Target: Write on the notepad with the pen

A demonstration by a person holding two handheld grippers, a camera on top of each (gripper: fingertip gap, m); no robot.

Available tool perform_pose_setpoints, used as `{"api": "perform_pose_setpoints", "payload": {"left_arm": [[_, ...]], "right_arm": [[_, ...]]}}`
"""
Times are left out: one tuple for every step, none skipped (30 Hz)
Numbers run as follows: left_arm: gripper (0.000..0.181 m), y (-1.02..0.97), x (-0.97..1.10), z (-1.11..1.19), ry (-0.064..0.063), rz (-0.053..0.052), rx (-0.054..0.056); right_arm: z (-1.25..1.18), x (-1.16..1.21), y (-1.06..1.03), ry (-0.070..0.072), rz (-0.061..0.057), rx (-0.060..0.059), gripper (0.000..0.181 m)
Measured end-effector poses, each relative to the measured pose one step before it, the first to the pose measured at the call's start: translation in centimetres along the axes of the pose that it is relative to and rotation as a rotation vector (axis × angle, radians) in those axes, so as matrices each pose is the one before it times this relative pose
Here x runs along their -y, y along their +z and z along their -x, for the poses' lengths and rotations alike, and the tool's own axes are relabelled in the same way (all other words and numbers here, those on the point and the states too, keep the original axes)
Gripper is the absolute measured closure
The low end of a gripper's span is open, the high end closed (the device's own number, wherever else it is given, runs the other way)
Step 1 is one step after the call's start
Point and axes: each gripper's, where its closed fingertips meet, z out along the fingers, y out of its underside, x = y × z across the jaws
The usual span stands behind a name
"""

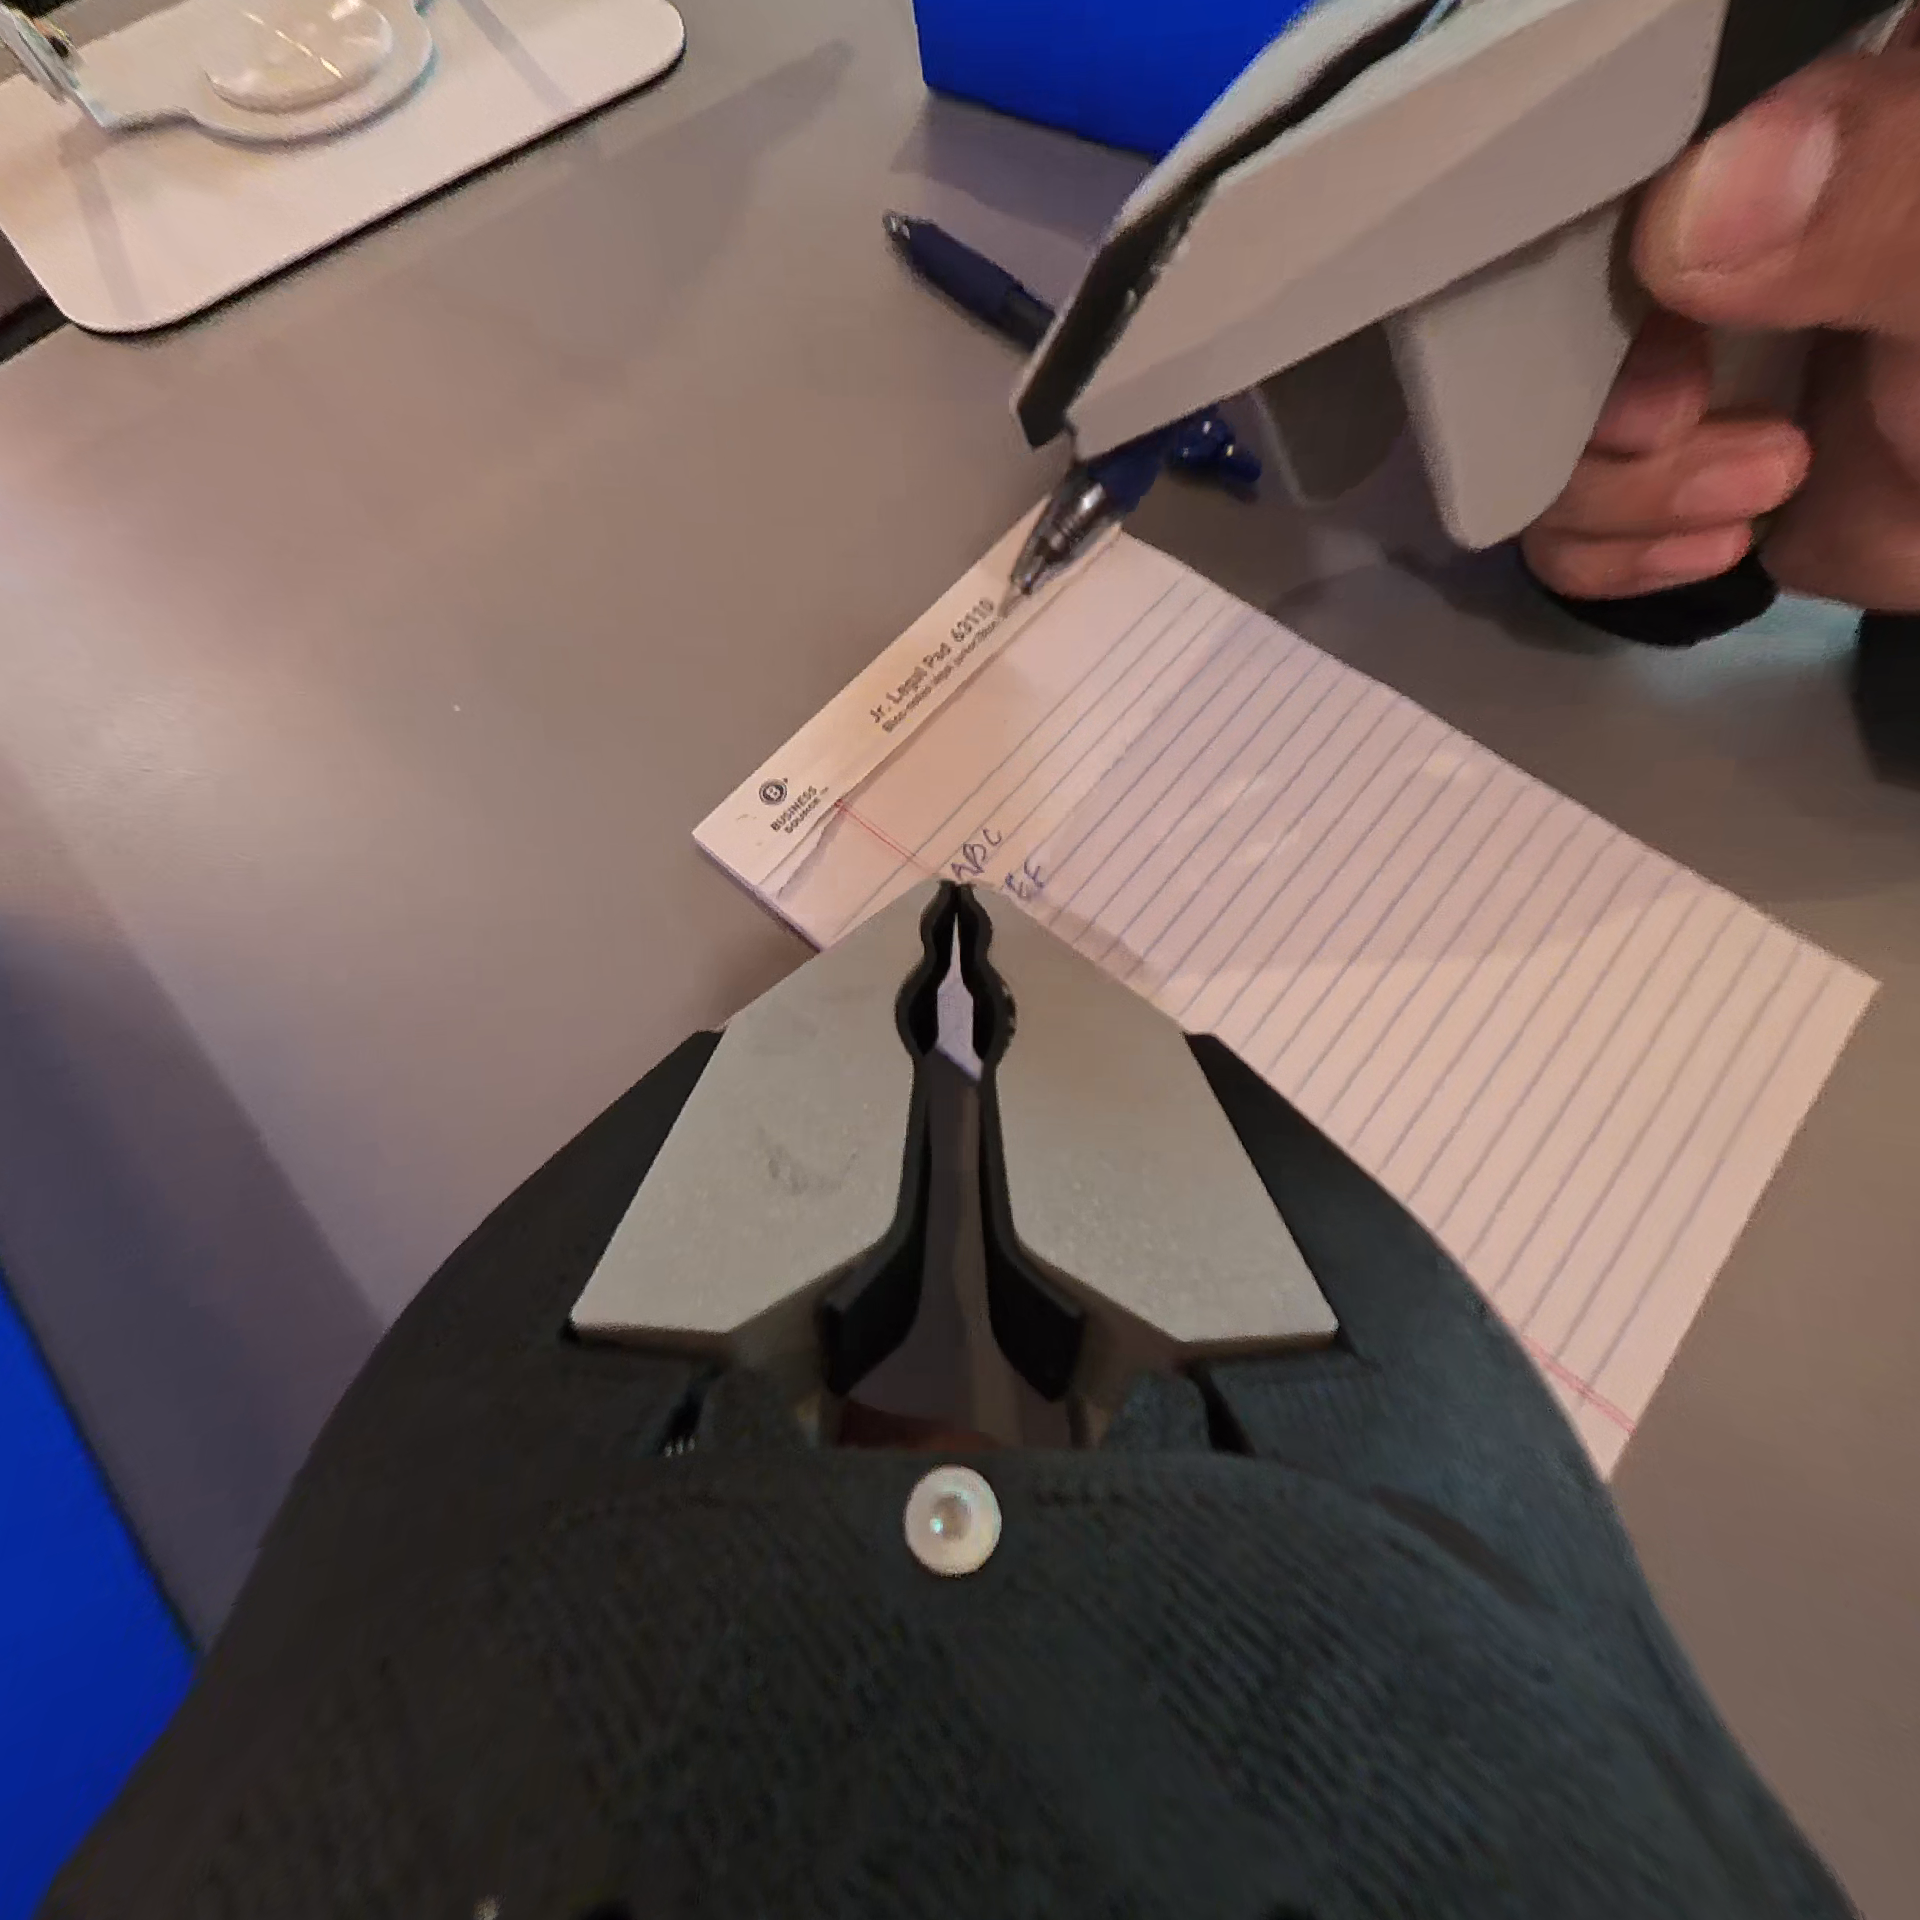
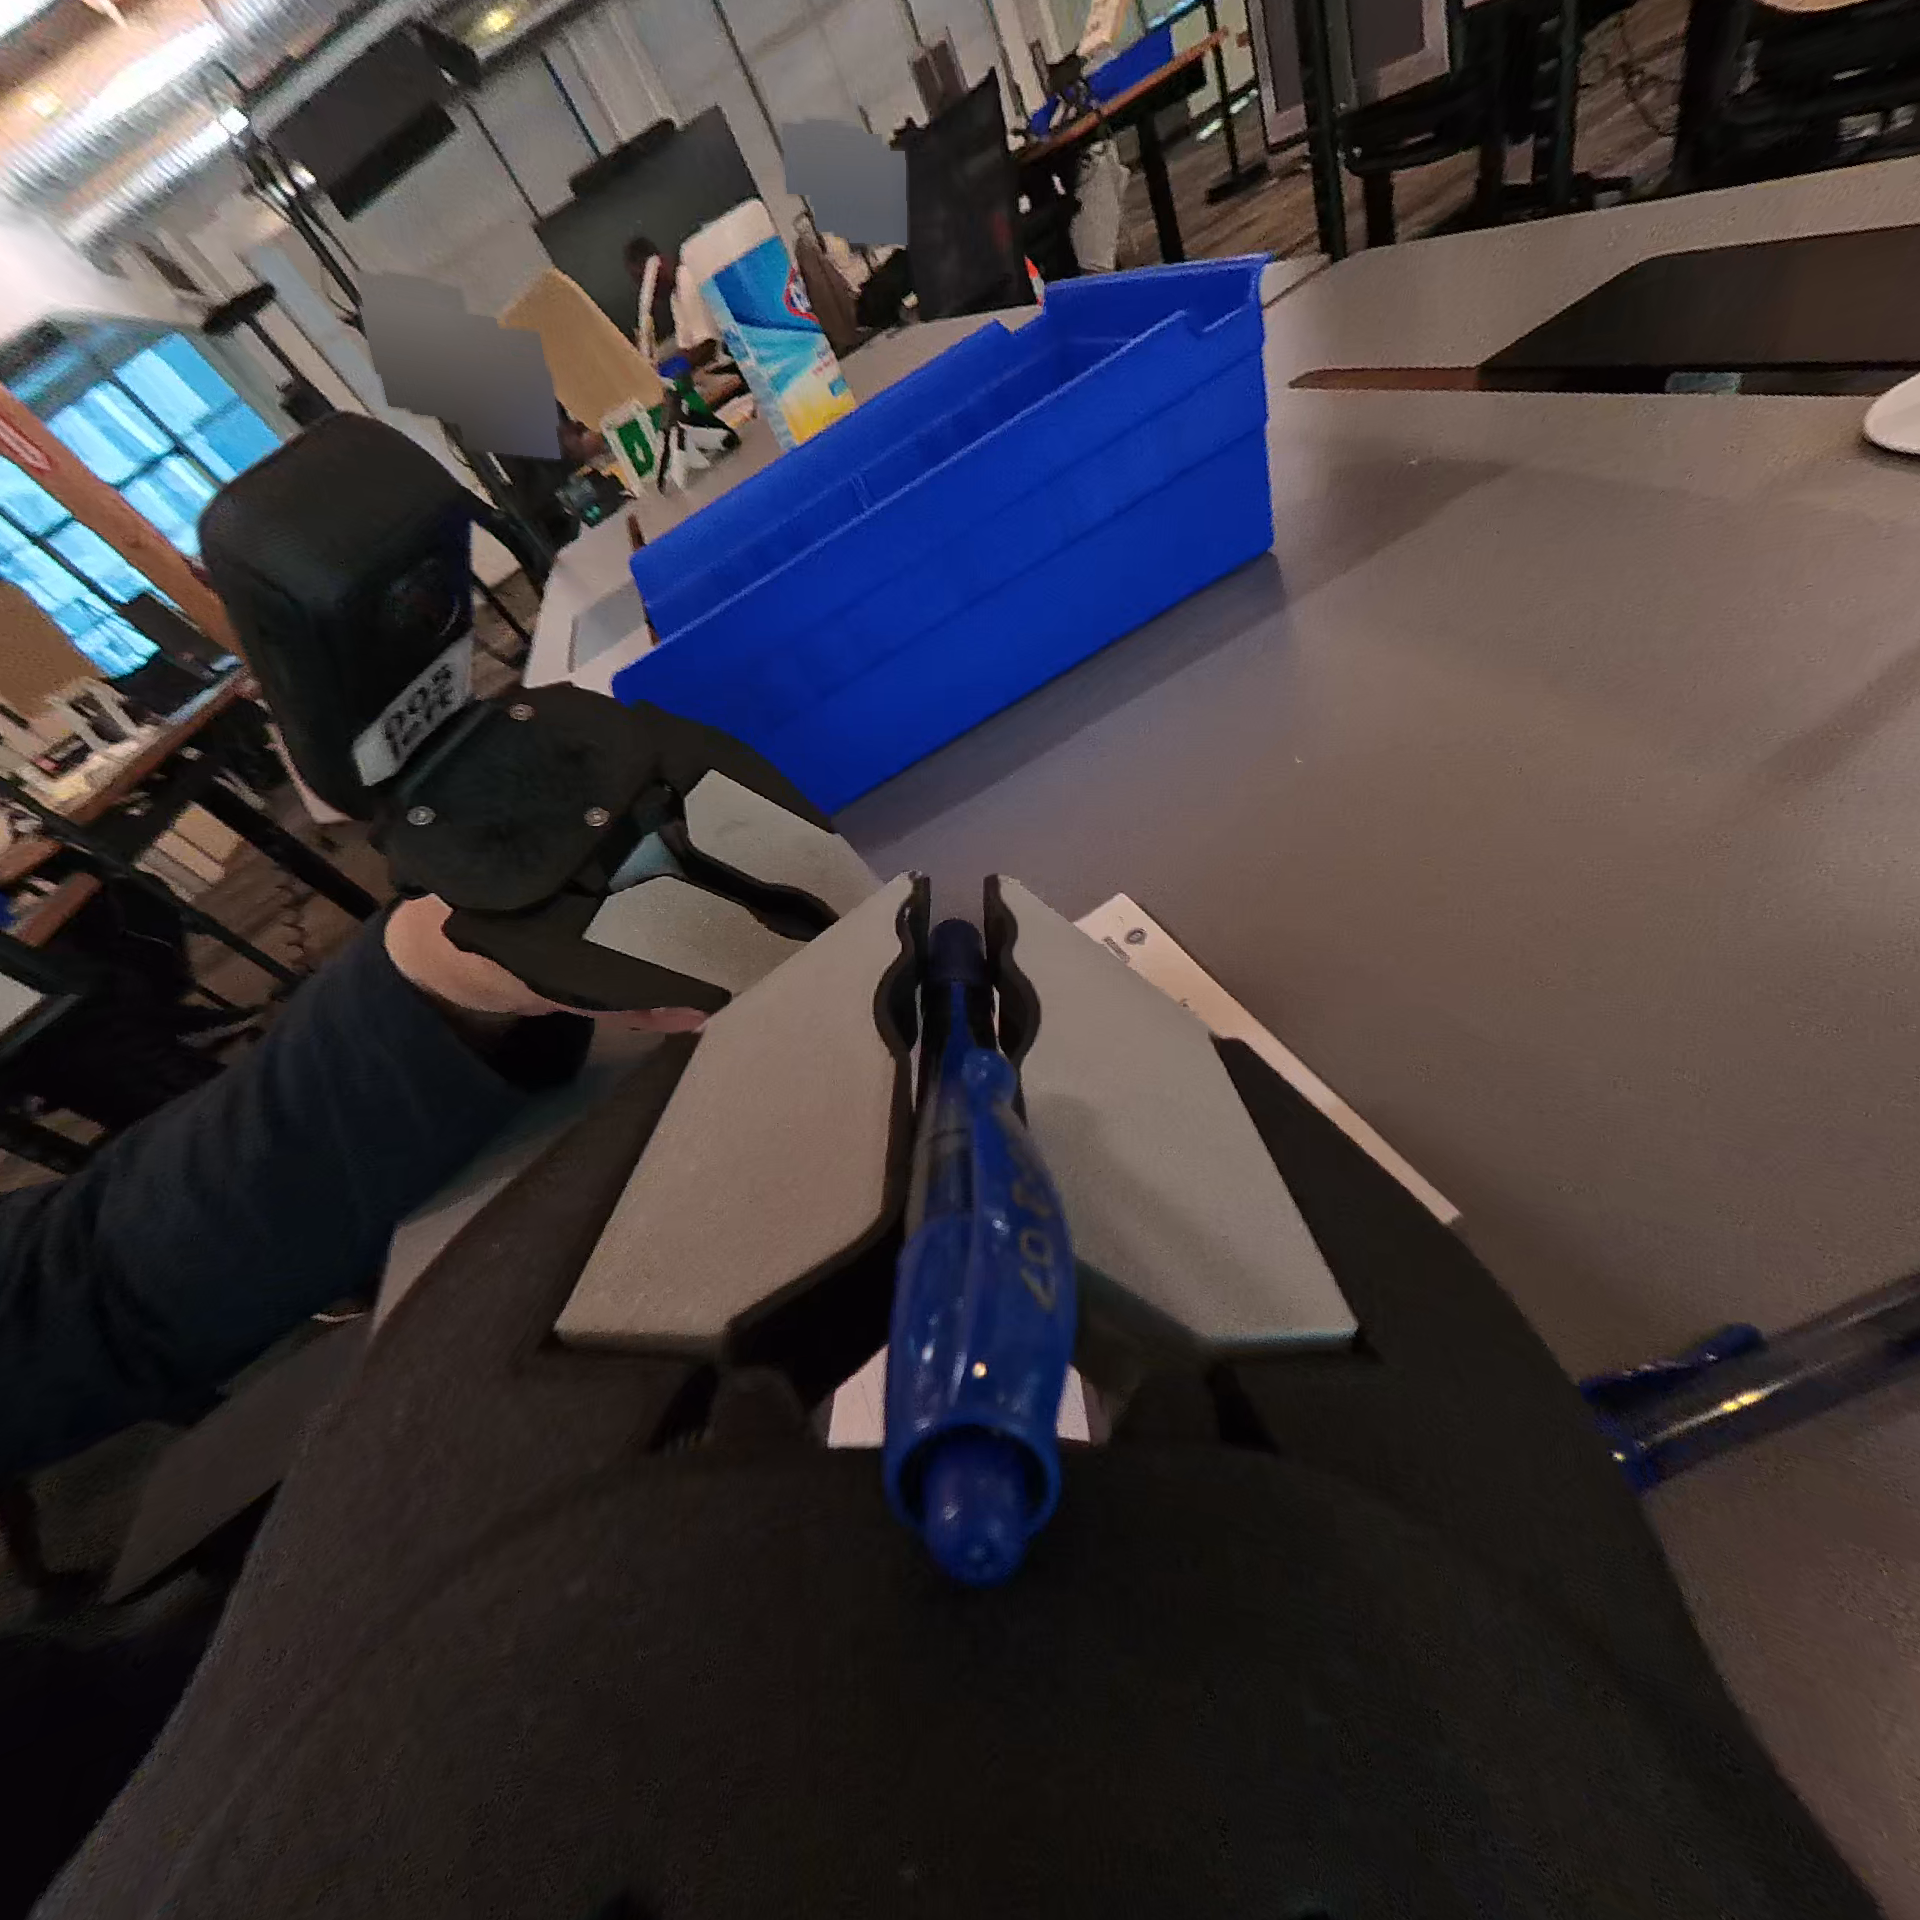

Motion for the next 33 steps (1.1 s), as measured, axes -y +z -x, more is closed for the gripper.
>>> {"api": "perform_pose_setpoints", "payload": {"left_arm": [[0.181,-0.183,0.381,-0.027,-0.0161,-0.0226,-0.0104],[0.181,-0.174,0.354,-0.021,-0.0152,-0.0218,-0.0091],[0.181,-0.154,0.339,-0.04,-0.0129,-0.0202,-0.0099],[0.181,-0.128,0.324,-0.137,-0.0117,-0.0197,-0.0138],[0.181,-0.114,0.293,-0.26,-0.0119,-0.0184,-0.021],[0.181,-0.072,0.286,-0.342,-0.0105,-0.0169,-0.0254],[0.181,-0.063,0.293,-0.315,-0.0068,-0.0173,-0.0207],[0.181,-0.053,0.286,-0.215,-0.0036,-0.0174,-0.0125],[0.181,-0.035,0.183,-0.186,-0.0039,-0.0118,-0.0105],[0.181,0.006,0.053,-0.19,-0.0072,-0.0039,-0.0143],[0.181,0.025,-0.026,-0.126,-0.0096,0.001,-0.0119],[0.181,0.046,-0.066,0.041,-0.0077,0.0027,-0.0015],[0.181,0.048,-0.065,0.073,-0.0026,0.003,0.0024],[0.181,0.031,-0.055,0.002,-0.0008,0.0028,-0.0009],[0.181,0.026,-0.031,-0.028,-0.0005,0.0009,-0.0013],[0.181,0.009,-0.02,-0.005,0.0016,0.0007,0.0018],[0.181,0.01,-0.029,0.024,0.004,0.0015,0.0033],[0.181,-0.005,-0.011,0.035,0.002,0.0004,0.0035],[0.181,-0.016,-0.002,0.04,-0.001,-0.0002,0.0016],[0.181,-0.054,0.059,0.095,-0.003,-0.0032,0.0039],[0.181,-0.101,0.125,0.175,-0.003,-0.007,0.0078],[0.181,-0.156,0.227,0.215,-0.0025,-0.0127,0.0095],[0.181,-0.203,0.324,0.267,-0.0041,-0.0192,0.0121],[0.181,-0.255,0.422,0.361,-0.0053,-0.0244,0.017],[0.181,-0.311,0.526,0.411,-0.0045,-0.0303,0.0198],[0.181,-0.336,0.591,0.41,-0.0058,-0.0345,0.0182],[0.181,-0.347,0.628,0.398,-0.0098,-0.0369,0.0153],[0.181,-0.329,0.637,0.32,-0.0133,-0.0375,0.0074],[0.181,-0.319,0.581,0.15,-0.0184,-0.0352,-0.0055],[0.181,-0.262,0.455,-0.163,-0.0252,-0.0283,-0.0269],[0.181,-0.17,0.262,-0.502,-0.0329,-0.016,-0.0492],[0.181,-0.068,0.122,-0.705,-0.0374,-0.007,-0.0599],[0.181,-0.001,0.078,-0.844,-0.0321,-0.0041,-0.0628]], "right_arm": [[0.287,0.15,-0.036,0.0077,-0.0096,0.0217,0.174],[0.226,0.135,-0.031,0.0044,-0.009,0.0159,0.174],[0.144,0.09,-0.013,0.0011,-0.0057,0.0092,0.174],[0.075,0.039,0.003,-0.0024,-0.0023,0.0031,0.174],[0.056,-0.003,0.003,-0.0043,-0.0005,0.0017,0.174],[0.135,-0.003,0.021,-0.0034,-0.0003,0.0068,0.174],[0.19,0.014,0.023,-0.0017,-0.0019,0.0109,0.174],[0.163,0.03,0.016,-0.0011,-0.0035,0.0096,0.174],[0.116,0.029,0.016,-0.0013,-0.0035,0.0064,0.174],[0.071,0.008,-0.001,-0.0012,-0.0023,0.004,0.174],[0.042,0.015,-0.008,-0.0005,-0.0016,0.0026,0.174],[0.011,0.02,-0.019,-0.0006,-0.0027,0.0007,0.174],[0.045,0.044,-0.016,0.0001,-0.0035,0.0031,0.174],[0.12,0.049,-0.008,0.0029,-0.0034,0.0093,0.174],[0.107,0.088,-0.009,0.0036,-0.0061,0.007,0.174],[-0.054,0.109,-0.026,-0.0009,-0.0078,-0.0055,0.174],[-0.165,0.07,-0.049,-0.0072,-0.0045,-0.0144,0.174],[-0.18,0.042,-0.047,-0.0104,-0.0009,-0.016,0.174],[-0.157,0.006,-0.044,-0.0102,0.0002,-0.0144,0.174],[-0.068,-0.016,-0.021,-0.0076,0.0013,-0.0075,0.174],[0.02,-0.019,-0.003,-0.0045,0.0016,-0.0011,0.174],[0.054,-0.008,0.012,-0.0039,0.0009,0.001,0.174],[0.098,-0.028,0.01,-0.0046,0.0025,0.0029,0.174],[0.139,-0.089,0.032,-0.0061,0.0077,0.0057,0.174],[0.264,-0.211,0.07,-0.0084,0.0176,0.0126,0.174],[0.471,-0.406,0.133,-0.0094,0.0331,0.0271,0.174],[0.682,-0.62,0.196,-0.009,0.0488,0.0401,0.174],[0.767,-0.709,0.223,-0.0158,0.053,0.0414,0.175],[1.007,-0.725,0.246,-0.0249,0.051,0.0519,0.175],[1.455,-0.741,0.296,-0.0202,0.0509,0.0774,0.174],[1.574,-0.758,0.379,-0.0075,0.0478,0.0857,0.174],[1.353,-0.772,0.498,0.0003,0.0449,0.0723,0.174],[0.952,-0.792,0.607,0.0012,0.0459,0.0496,0.174]]}}
